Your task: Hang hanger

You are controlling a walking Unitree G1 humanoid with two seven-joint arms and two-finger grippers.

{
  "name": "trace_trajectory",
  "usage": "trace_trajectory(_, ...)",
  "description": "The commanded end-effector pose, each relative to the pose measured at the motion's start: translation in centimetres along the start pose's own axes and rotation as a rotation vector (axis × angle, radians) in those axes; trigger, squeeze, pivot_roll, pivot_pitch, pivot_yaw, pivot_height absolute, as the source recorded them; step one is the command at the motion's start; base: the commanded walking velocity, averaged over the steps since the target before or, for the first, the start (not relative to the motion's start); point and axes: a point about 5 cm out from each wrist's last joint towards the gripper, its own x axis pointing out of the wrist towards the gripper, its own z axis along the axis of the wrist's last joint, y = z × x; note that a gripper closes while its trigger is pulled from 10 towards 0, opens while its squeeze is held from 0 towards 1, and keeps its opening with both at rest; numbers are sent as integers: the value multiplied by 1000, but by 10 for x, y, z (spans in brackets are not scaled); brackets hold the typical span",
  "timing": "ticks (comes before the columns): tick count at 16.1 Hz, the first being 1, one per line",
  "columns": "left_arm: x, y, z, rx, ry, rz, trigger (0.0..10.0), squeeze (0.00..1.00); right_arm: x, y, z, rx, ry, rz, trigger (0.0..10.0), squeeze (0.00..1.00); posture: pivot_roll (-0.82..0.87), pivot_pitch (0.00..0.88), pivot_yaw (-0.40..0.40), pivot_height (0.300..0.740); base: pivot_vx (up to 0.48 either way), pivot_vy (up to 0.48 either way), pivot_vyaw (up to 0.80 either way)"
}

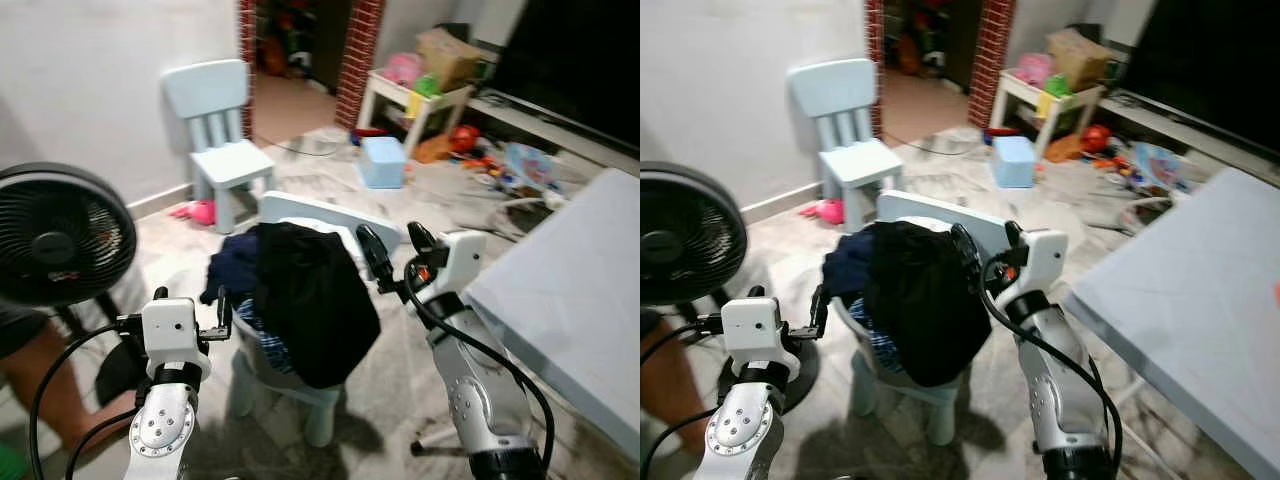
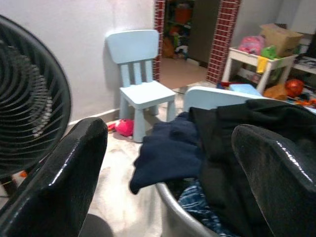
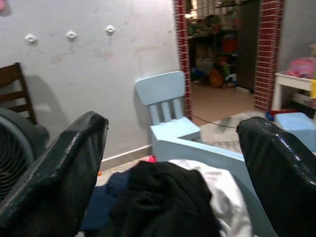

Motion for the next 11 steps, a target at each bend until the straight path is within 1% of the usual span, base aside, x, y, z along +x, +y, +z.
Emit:
trace_trajectory(1, 2, -3, 0, 0, 7, -11, 10000, 0, -1, -1, 6, -15, -15, -3, 10000, 0, -22, 0, -98, 740, 0, 0, 0)
trace_trajectory(3, 2, -4, -1, -3, 10, -14, 10000, 0, -3, -1, 5, -19, -9, -3, 10000, 0, -25, 0, -97, 740, 0, 0, 0)
trace_trajectory(11, 4, -7, -3, -12, 19, -15, 10000, 0, -4, -4, 8, -43, -3, -1, 10000, 0, -42, 0, -98, 740, 0, -253, 0)
